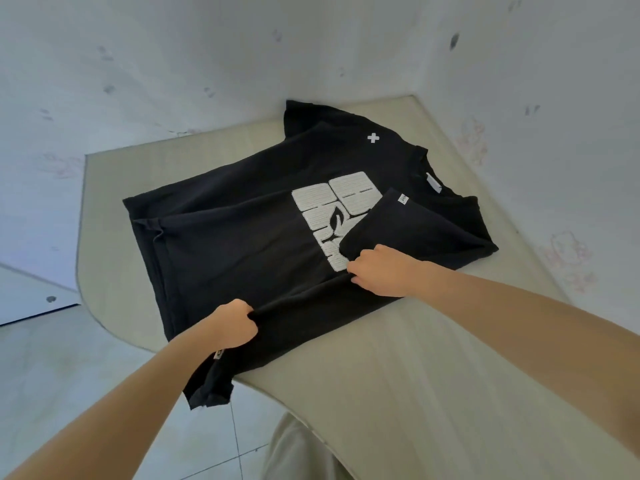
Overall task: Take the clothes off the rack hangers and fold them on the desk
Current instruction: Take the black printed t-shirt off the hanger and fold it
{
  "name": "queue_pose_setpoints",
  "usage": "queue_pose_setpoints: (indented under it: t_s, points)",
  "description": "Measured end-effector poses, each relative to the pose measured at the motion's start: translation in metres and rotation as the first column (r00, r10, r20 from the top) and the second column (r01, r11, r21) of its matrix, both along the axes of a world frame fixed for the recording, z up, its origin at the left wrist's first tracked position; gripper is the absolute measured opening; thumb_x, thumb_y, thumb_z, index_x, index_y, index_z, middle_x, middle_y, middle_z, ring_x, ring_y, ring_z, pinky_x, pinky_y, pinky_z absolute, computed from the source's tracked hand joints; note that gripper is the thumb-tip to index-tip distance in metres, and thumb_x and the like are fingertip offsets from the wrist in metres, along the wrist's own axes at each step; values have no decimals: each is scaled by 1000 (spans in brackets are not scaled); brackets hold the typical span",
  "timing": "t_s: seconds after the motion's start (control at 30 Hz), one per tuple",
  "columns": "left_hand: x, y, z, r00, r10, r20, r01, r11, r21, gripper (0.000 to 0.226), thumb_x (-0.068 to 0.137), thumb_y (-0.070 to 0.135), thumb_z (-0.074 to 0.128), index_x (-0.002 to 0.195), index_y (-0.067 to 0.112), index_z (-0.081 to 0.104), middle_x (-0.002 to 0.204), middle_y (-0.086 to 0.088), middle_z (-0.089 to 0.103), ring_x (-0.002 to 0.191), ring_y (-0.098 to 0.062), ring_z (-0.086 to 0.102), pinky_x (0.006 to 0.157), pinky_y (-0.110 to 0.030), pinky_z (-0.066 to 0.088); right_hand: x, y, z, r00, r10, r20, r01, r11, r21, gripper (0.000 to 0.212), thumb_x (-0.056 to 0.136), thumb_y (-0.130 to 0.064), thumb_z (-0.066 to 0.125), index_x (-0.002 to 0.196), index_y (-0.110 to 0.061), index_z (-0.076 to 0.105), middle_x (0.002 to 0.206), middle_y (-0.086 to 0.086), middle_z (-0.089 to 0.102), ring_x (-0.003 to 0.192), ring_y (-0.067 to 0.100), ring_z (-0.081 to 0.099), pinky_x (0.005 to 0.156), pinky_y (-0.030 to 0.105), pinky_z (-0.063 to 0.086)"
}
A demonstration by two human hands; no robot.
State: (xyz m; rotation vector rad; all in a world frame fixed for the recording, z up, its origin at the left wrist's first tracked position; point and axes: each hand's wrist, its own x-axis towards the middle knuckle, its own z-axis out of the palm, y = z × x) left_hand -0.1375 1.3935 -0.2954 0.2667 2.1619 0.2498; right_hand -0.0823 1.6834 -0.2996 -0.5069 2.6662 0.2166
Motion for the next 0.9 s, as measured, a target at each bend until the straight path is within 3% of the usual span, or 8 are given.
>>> queue_pose_setpoints:
  t_s: [0.13,0.23,0.3,0.43,0.57,0.63,0.77,0.9]
  points:
    - [3,-11,-3,993,-57,106,56,998,8,30,85,31,62,111,17,55,100,-1,61,87,-15,62,69,-24,49,-6,-11,-7,1000,9,28,-10,1000,28,31,103,-35,34,117,-14,53,108,4,63,100,23,55,85,37,42]
    - [-5,-22,3,963,-253,93,264,955,-137,33,75,19,68,105,16,55,92,-2,63,82,-19,68,65,-25,55,-10,-16,-8,999,9,42,-11,999,48,35,103,-37,35,122,-13,52,107,6,64,98,24,59,82,35,41]
    - [-15,-31,8,937,-341,77,349,895,-279,42,76,16,71,114,17,53,102,-2,61,90,-20,64,74,-27,54,-15,-19,-8,999,-19,28,16,994,105,38,103,-39,35,122,-11,52,101,6,64,91,25,62,75,34,41]
    - [-43,-48,13,889,-450,-84,369,812,-452,38,83,14,62,120,17,52,112,-5,57,96,-26,61,85,-34,53,-25,-22,-8,993,-113,26,108,985,137,33,103,-38,38,110,-11,57,83,2,51,72,20,51,61,32,38]
    - [-48,-49,11,867,-481,-131,343,767,-542,31,89,7,51,118,17,50,114,-4,54,98,-24,60,79,-30,47,-22,-15,-7,964,-211,162,235,960,-150,29,100,-39,42,108,-16,55,89,-2,55,78,16,55,66,31,45]
    - [-46,-42,9,854,-495,-159,329,753,-570,31,91,6,49,119,18,51,116,-3,54,104,-24,60,80,-30,46,-20,-5,-1,931,-308,196,361,851,-380,21,99,-37,46,103,-20,59,90,-8,55,76,8,55,70,26,46]
    - [-41,-19,3,821,-518,-241,346,787,-511,32,94,11,49,125,21,51,121,-1,55,113,-24,55,88,-33,44,-21,43,-1,821,-568,-52,467,722,-511,18,95,-20,53,111,-18,60,107,-2,54,91,12,56,84,28,47]
    - [-35,23,-8,856,-422,-300,386,906,-173,50,89,20,60,134,23,39,130,-1,47,120,-24,44,96,-37,45,-24,94,-12,566,-823,-40,792,557,-251,54,93,-26,58,139,-11,37,138,17,39,123,38,43,100,45,39]
